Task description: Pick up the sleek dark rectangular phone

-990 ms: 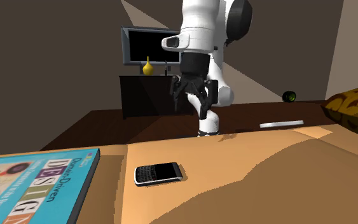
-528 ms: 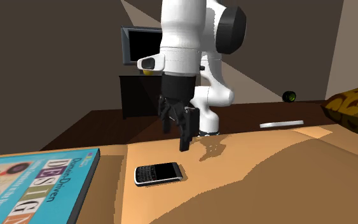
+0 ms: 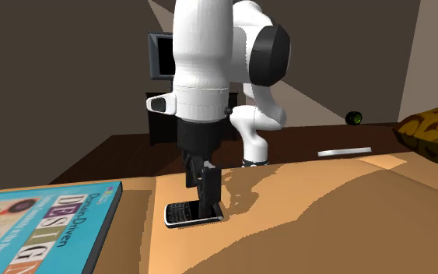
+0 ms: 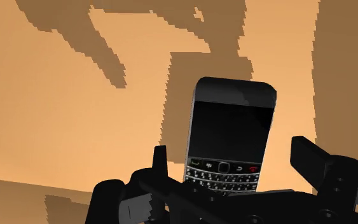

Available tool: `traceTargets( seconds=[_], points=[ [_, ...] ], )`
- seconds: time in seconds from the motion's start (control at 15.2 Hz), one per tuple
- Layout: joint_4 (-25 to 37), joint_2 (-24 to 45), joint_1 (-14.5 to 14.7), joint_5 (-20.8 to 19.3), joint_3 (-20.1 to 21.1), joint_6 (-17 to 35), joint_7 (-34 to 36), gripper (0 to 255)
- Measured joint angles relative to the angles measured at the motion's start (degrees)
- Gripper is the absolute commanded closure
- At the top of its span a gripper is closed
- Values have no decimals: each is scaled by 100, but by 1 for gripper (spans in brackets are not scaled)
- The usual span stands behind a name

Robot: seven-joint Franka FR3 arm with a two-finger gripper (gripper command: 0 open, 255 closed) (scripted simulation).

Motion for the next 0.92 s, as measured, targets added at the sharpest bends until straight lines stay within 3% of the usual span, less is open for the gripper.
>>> traceTargets(
  seconds=[0.26,0.33,0.92],
  points=[
    [-166,102,3,-25,-7,262,47,0],
    [-171,118,3,-28,-8,284,49,255],
    [-173,128,5,-32,-9,320,60,255]
  ],
)
